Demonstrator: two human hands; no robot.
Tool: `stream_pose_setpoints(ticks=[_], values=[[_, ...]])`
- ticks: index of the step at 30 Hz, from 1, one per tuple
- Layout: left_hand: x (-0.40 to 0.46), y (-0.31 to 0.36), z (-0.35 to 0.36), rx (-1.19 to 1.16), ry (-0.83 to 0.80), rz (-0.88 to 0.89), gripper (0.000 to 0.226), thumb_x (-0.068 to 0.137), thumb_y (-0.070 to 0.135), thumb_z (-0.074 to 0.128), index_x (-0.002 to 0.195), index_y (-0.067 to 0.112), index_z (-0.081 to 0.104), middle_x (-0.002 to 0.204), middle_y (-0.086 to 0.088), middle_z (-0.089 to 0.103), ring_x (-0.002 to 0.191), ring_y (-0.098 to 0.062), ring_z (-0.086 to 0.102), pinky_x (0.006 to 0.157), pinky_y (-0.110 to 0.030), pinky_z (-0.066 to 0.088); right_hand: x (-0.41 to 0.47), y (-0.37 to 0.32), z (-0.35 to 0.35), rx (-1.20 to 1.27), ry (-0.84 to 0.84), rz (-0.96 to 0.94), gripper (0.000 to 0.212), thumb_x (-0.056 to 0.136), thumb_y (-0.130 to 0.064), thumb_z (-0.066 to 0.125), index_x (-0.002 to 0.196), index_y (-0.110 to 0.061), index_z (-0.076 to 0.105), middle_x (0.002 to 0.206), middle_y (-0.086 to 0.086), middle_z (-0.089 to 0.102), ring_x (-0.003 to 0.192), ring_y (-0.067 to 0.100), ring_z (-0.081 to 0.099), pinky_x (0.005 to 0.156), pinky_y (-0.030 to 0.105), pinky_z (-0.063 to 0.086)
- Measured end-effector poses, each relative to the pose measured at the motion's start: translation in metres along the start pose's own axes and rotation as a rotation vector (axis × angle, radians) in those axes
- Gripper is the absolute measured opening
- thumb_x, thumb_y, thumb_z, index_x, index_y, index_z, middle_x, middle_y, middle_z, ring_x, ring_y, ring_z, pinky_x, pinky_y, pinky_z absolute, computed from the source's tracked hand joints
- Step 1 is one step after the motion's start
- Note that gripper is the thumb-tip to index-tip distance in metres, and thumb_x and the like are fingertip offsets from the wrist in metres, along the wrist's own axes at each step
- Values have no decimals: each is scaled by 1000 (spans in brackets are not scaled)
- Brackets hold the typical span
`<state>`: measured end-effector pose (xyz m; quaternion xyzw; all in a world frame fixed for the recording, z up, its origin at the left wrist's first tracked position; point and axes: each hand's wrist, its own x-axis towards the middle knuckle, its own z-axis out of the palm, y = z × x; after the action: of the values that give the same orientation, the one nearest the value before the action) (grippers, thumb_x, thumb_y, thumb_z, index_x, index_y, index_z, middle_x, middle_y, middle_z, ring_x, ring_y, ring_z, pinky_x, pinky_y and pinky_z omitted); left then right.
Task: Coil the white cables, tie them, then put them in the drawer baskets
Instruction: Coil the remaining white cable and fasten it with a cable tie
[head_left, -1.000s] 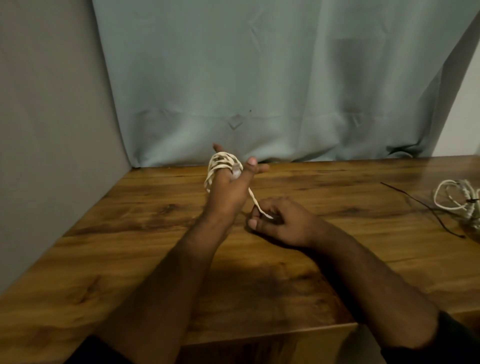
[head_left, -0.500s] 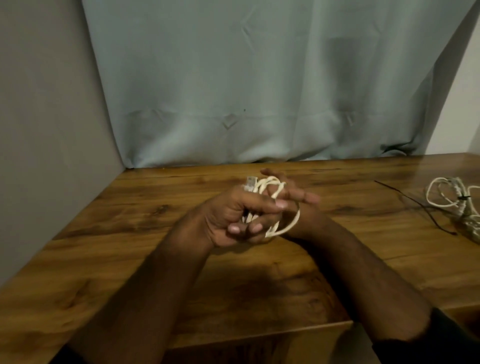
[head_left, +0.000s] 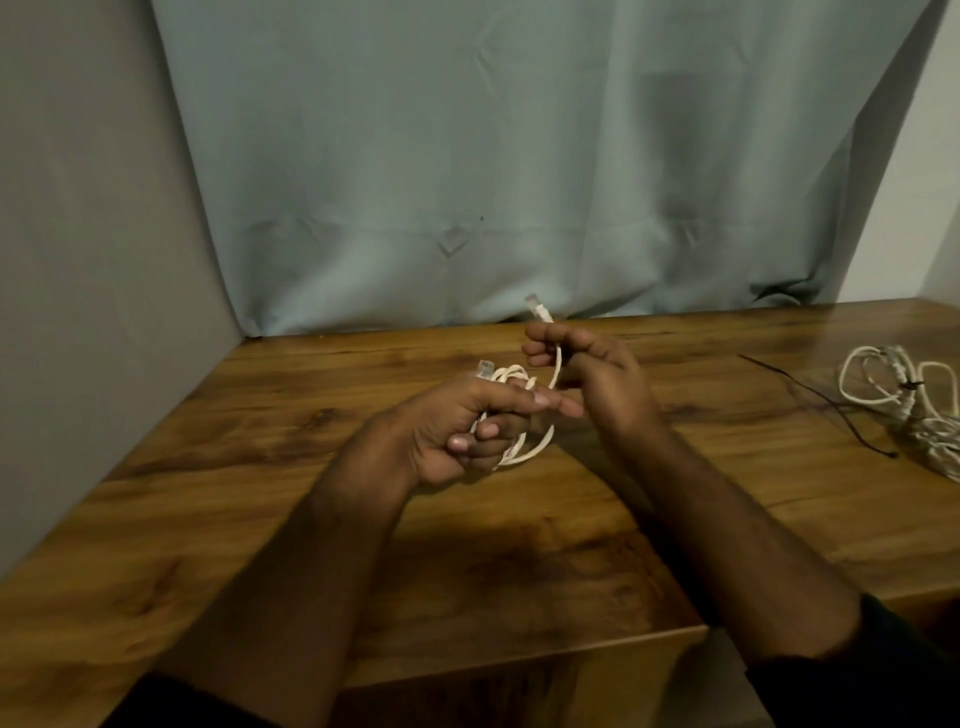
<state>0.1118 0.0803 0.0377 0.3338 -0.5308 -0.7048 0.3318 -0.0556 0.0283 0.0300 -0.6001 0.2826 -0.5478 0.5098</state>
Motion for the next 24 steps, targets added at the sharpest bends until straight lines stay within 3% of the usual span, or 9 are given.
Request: stream_pose_setpoints(ticks=[4, 7, 9, 11, 13, 18, 19, 21, 24], values=[[1, 1, -3, -174, 65, 100, 36, 88, 11, 54, 118, -3, 69, 40, 7, 34, 23, -2, 26, 33, -18, 8, 1, 1, -2, -33, -4, -144, 25, 103, 5, 44, 118, 2, 64, 93, 8, 69, 82, 10, 68, 79, 28, 57], [2, 5, -11, -302, 139, 191, 33, 84, 5, 46, 103, -4, 72, 36, 8, 33, 20, -2, 26, 33, -17, 6, 5, 8, -6, -143, -29, -300, 20, 104, 2, 50, 121, -8, 47, 87, 8, 67, 67, 14, 62, 66, 26, 53], [2, 3, -16, -317, 170, 204, 30, 81, 4, 46, 92, -2, 73, 35, 8, 32, 20, -2, 26, 33, -15, 6, 7, 14, -6, -266, -80, -405, 24, 105, -5, 52, 125, -15, 47, 88, 15, 70, 67, 25, 61, 65, 37, 53], [2, 0, -17, -284, 176, 184, 30, 80, 5, 46, 84, 1, 75, 35, 9, 31, 20, -2, 25, 33, -16, 6, 7, 18, -4, -432, -96, -491, 25, 102, -12, 56, 127, -18, 56, 88, 7, 71, 79, 23, 68, 71, 42, 56], [3, -3, -15, -238, 157, 164, 30, 80, 6, 46, 79, 4, 76, 35, 9, 32, 20, -2, 25, 34, -17, 6, 7, 18, -1, -489, -83, -530, 19, 99, -14, 60, 117, -19, 67, 100, -7, 73, 94, 10, 71, 80, 34, 56], [4, -6, -9, -82, 44, 163, 17, 86, 10, 65, 96, 6, 77, 39, 8, 35, 23, 0, 27, 35, -18, 10, 9, 15, -2, -272, -190, -438, 16, 96, -10, 66, 109, -15, 74, 132, 13, 62, 125, 20, 61, 101, 36, 54], [4, -7, -10, -99, -19, 193, 22, 85, 17, 75, 104, 6, 74, 42, 7, 39, 25, 1, 30, 33, -16, 14, 9, 14, -3, -227, -220, -406, 18, 95, -5, 66, 110, -10, 73, 135, 16, 60, 128, 22, 59, 105, 37, 52], [4, -8, -14, -175, -148, 224, 64, 72, 43, 89, 117, 7, 60, 52, 4, 50, 29, 2, 38, 33, -13, 23, 7, 11, -2, -177, -257, -387, 22, 92, -1, 66, 111, -10, 72, 134, 19, 60, 128, 21, 58, 109, 37, 48], [6, -8, -14, -187, -213, 287, 111, 59, 72, 80, 131, -6, 44, 72, -3, 63, 37, 3, 46, 35, -10, 27, 7, 9, -1, -183, -254, -396, 20, 92, -7, 61, 107, -15, 72, 124, 21, 61, 119, 16, 59, 106, 32, 47]])
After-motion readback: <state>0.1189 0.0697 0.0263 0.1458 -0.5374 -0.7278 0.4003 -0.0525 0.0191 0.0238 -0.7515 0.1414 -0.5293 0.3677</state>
